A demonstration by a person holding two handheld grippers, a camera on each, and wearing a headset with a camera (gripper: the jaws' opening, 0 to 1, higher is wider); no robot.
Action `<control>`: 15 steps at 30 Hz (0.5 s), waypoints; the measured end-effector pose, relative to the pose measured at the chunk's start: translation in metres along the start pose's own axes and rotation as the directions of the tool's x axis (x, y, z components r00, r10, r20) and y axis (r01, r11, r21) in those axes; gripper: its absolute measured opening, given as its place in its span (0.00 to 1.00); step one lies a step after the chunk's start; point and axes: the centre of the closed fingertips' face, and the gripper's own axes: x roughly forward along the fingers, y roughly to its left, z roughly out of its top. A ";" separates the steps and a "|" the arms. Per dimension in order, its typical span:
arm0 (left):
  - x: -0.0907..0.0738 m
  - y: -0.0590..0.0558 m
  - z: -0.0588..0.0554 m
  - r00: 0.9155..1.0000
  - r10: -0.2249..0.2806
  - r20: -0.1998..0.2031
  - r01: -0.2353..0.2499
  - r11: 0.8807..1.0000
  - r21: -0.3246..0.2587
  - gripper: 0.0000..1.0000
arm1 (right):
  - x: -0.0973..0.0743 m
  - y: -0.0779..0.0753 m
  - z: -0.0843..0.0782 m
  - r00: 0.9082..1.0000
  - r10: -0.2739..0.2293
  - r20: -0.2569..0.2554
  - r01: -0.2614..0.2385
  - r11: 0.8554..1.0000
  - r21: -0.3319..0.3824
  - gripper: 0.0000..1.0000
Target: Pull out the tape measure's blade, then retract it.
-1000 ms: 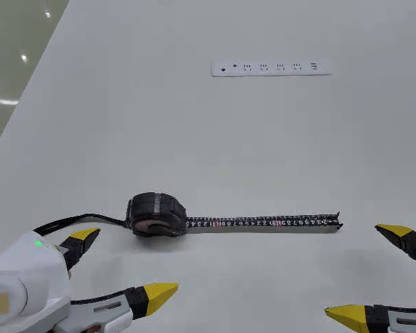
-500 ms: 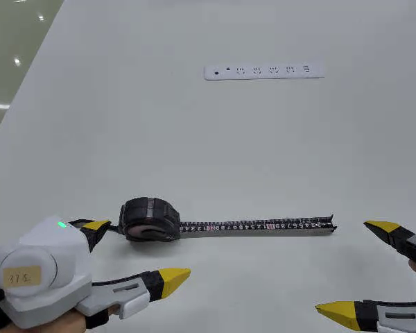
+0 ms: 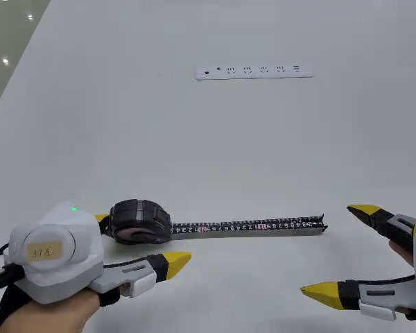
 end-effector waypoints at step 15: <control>0.003 0.007 0.003 0.995 0.097 0.038 -0.094 0.994 -0.064 0.82 | 0.011 -0.003 -0.003 0.998 0.048 -0.029 -0.048 0.999 -0.019 0.86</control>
